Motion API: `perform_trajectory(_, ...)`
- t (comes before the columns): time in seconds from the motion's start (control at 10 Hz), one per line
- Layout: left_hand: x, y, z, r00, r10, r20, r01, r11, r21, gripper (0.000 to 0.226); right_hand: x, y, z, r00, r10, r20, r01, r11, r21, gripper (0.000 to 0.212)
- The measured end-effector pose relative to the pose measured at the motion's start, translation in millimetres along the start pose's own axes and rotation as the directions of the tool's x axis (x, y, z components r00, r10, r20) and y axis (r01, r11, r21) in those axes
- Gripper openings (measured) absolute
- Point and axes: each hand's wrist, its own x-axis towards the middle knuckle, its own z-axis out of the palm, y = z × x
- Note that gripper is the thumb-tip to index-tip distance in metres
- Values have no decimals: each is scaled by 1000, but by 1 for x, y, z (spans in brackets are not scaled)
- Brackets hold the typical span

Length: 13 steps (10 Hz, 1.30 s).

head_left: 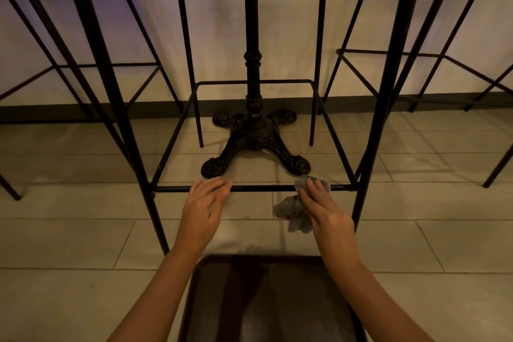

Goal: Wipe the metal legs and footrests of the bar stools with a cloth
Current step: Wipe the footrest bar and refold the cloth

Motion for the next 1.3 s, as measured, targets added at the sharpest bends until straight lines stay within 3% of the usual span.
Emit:
perform_trajectory(0.2, -5, -8, -6, 1000, 6, 12, -7, 996, 84, 53, 5, -16, 28, 997, -13, 70, 10, 999, 43, 45)
perform_trajectory(0.5, -7, -15, -11, 1000, -22, -3, 22, 999, 47, 47, 15, -32, 51, 996, -54, 77, 36, 974, 223, 34)
perform_trajectory(0.8, -10, -21, -20, 1000, -9, 2, 9, 991, 137, 47, 35, -54, 80, 977, -187, 104, 180, 981, 74, 32)
perform_trajectory(0.9, -10, -22, -23, 1000, -24, -2, 24, 995, 93, 50, 41, -63, 74, 979, -172, 108, 175, 984, -19, 47)
perform_trajectory(1.1, -10, -23, -24, 999, -38, -11, 38, 999, 31, 54, 57, -71, 65, 968, -240, 76, 242, 970, -17, 46)
perform_trajectory(1.3, -8, -19, -27, 998, -60, 0, 60, 998, 7, 54, 66, -72, 57, 965, -224, 138, 227, 974, -7, 36)
